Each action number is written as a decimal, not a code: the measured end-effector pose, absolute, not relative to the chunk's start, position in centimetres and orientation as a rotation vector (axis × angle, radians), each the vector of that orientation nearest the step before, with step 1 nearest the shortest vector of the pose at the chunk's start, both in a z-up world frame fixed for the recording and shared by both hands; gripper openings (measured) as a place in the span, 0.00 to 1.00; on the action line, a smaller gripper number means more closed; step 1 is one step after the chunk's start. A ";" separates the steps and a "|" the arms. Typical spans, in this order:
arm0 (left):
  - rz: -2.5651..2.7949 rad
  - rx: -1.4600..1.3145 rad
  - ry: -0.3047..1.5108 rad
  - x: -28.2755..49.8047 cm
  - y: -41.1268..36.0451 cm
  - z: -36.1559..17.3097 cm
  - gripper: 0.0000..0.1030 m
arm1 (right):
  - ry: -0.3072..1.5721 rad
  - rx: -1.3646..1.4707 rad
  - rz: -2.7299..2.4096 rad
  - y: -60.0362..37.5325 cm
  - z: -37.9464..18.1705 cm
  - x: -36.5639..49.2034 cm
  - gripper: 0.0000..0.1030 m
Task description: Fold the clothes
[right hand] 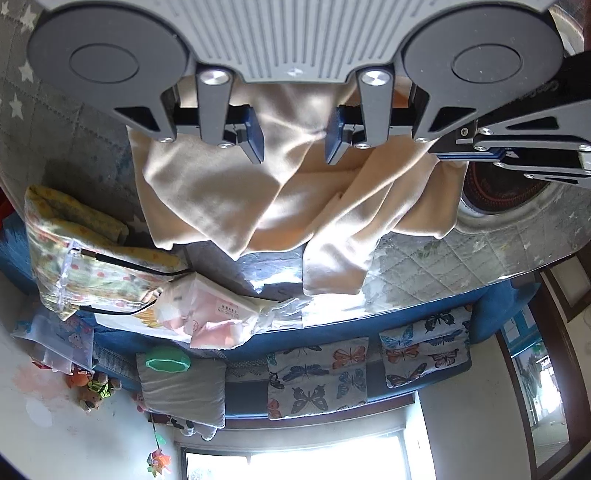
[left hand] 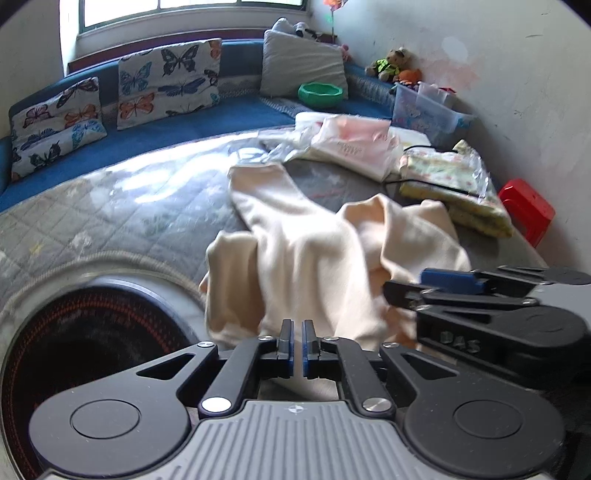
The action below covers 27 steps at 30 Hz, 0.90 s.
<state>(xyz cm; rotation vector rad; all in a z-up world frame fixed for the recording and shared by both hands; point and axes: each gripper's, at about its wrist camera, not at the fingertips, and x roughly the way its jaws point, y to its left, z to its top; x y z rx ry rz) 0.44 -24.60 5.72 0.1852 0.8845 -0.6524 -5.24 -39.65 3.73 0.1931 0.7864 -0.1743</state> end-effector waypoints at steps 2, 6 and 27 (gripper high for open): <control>-0.661 0.194 0.884 0.4 -24.9 5.7 0.10 | 0.810 0.194 -0.180 -40.1 3.4 -4.5 0.35; -0.670 0.211 0.885 0.4 -25.6 5.6 0.18 | 0.822 0.197 -0.189 -40.5 3.0 -4.8 0.15; -0.655 0.304 0.878 0.9 -30.9 5.5 0.58 | 0.752 0.138 -0.231 -41.0 4.8 -11.5 0.07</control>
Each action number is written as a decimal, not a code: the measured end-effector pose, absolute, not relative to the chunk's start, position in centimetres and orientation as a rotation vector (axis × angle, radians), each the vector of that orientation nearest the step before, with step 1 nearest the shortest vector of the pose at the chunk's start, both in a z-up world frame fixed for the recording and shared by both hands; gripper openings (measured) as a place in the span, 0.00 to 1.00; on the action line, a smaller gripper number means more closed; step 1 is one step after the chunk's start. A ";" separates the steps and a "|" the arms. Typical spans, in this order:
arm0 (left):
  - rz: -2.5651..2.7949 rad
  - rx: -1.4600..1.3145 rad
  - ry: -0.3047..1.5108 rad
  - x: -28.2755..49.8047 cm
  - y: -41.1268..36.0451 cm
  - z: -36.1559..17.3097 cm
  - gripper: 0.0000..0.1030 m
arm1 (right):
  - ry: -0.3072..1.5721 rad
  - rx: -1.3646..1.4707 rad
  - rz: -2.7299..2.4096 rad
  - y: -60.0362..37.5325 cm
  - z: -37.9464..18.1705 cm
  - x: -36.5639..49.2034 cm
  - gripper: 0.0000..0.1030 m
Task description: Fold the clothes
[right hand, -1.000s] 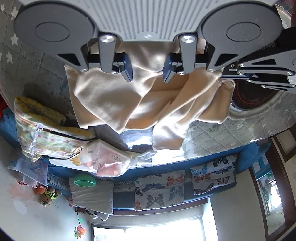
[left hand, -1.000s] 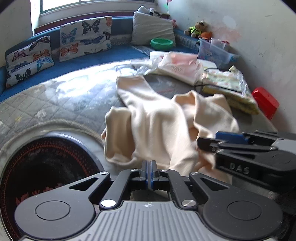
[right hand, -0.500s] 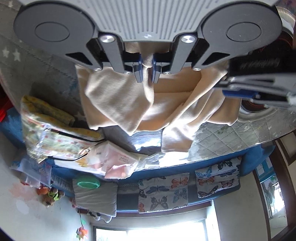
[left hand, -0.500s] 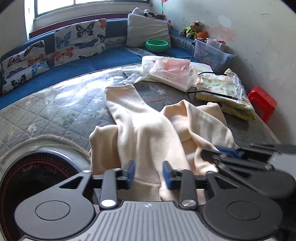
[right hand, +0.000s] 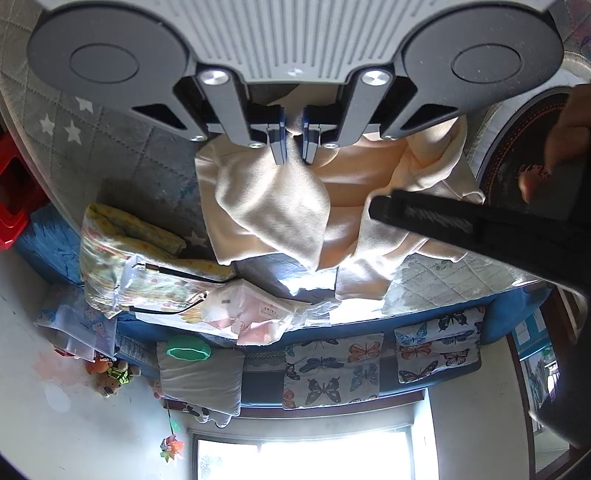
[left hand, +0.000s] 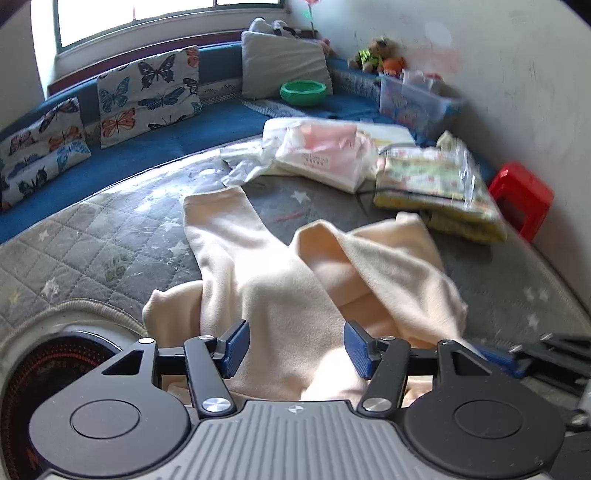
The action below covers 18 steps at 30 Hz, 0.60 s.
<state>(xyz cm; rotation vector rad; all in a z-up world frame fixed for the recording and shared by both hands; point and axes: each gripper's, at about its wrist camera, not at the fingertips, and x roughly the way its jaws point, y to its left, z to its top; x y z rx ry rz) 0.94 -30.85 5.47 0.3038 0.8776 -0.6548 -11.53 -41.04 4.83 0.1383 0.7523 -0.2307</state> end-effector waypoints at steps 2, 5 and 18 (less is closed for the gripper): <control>-0.653 0.311 0.891 1.1 -30.7 4.8 0.53 | 0.751 0.136 -0.233 -41.0 4.9 -12.0 0.07; -0.677 0.291 0.909 1.2 -29.8 4.5 0.25 | 0.747 0.128 -0.235 -40.9 5.1 -12.9 0.07; -0.695 0.240 0.823 -1.0 -24.3 7.2 0.00 | 0.741 0.115 -0.233 -40.2 5.2 -14.9 0.07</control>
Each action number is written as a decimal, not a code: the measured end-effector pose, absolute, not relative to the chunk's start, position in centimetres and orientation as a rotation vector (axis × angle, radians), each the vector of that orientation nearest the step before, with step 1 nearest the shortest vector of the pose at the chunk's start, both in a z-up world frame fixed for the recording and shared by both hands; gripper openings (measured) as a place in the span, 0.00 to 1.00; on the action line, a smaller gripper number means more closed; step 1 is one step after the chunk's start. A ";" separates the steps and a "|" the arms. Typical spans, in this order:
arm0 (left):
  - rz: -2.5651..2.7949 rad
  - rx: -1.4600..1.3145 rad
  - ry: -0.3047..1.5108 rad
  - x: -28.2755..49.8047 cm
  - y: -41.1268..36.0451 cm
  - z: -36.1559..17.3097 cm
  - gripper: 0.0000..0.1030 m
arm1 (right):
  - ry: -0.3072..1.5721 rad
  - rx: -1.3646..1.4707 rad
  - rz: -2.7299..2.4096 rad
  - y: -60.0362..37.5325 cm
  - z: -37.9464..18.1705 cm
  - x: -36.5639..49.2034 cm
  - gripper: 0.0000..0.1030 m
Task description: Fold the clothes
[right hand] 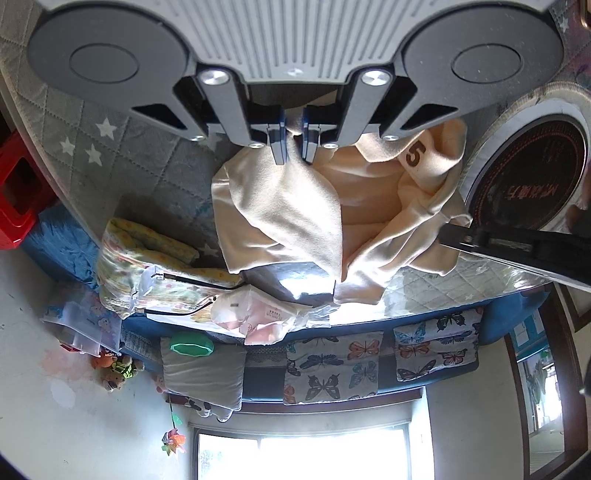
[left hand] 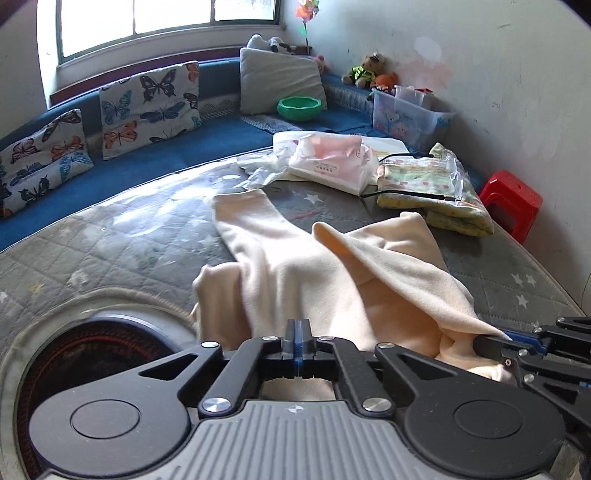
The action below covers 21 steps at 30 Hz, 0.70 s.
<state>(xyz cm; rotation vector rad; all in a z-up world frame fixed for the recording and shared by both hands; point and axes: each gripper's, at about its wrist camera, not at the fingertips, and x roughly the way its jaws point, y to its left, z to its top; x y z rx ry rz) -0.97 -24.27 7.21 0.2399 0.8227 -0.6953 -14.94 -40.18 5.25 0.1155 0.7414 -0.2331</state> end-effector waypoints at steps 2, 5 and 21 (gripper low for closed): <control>-0.690 0.232 0.819 -1.3 -23.4 7.4 0.00 | 0.743 0.113 -0.231 -40.0 5.2 -15.4 0.07; -0.682 0.220 0.814 -1.9 -22.1 7.6 0.00 | 0.743 0.110 -0.228 -39.8 5.4 -16.3 0.07; -0.743 0.259 0.784 -5.0 -22.2 8.6 0.44 | 0.741 0.107 -0.207 -38.0 5.6 -19.3 0.07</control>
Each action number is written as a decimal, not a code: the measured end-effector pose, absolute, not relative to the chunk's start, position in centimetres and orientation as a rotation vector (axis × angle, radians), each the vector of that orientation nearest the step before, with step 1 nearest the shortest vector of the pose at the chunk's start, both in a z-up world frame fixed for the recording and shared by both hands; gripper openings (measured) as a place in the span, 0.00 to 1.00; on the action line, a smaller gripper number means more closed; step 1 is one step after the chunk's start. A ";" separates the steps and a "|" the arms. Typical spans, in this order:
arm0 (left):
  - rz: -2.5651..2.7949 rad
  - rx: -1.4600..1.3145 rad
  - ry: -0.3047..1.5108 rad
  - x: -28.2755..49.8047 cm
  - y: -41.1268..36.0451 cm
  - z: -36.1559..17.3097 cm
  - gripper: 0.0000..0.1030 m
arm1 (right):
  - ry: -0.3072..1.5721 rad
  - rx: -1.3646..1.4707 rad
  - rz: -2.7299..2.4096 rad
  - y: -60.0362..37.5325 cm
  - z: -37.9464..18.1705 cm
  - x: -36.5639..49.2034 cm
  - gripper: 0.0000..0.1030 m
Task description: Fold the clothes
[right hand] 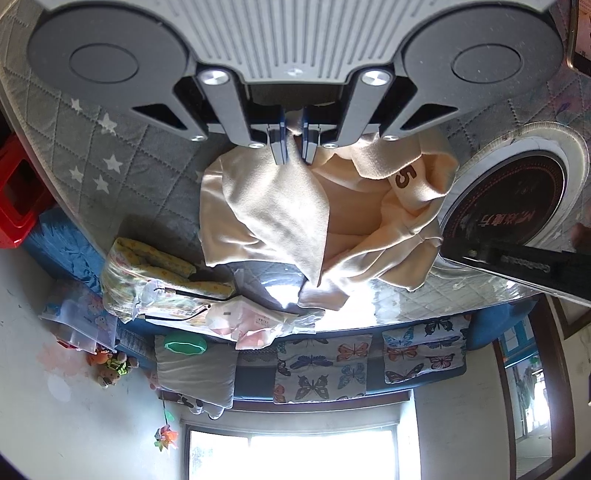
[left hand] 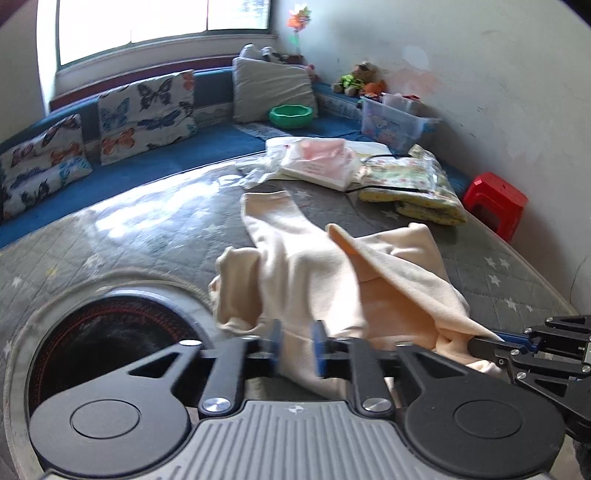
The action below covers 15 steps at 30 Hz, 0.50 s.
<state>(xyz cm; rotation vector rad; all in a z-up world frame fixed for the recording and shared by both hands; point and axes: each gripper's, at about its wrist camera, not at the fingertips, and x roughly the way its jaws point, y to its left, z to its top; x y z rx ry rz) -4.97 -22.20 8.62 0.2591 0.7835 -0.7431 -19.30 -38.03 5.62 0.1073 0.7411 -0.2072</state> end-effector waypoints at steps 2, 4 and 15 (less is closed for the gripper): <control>-0.741 0.274 0.789 -4.9 -22.9 8.2 0.50 | 0.742 0.112 -0.210 -38.1 5.5 -19.5 0.07; -0.739 0.289 0.793 -4.8 -23.5 7.7 0.50 | 0.743 0.111 -0.210 -38.1 5.5 -19.5 0.07; -0.777 0.285 0.840 -4.4 -23.7 5.9 0.01 | 0.739 0.097 -0.203 -37.7 5.5 -19.9 0.07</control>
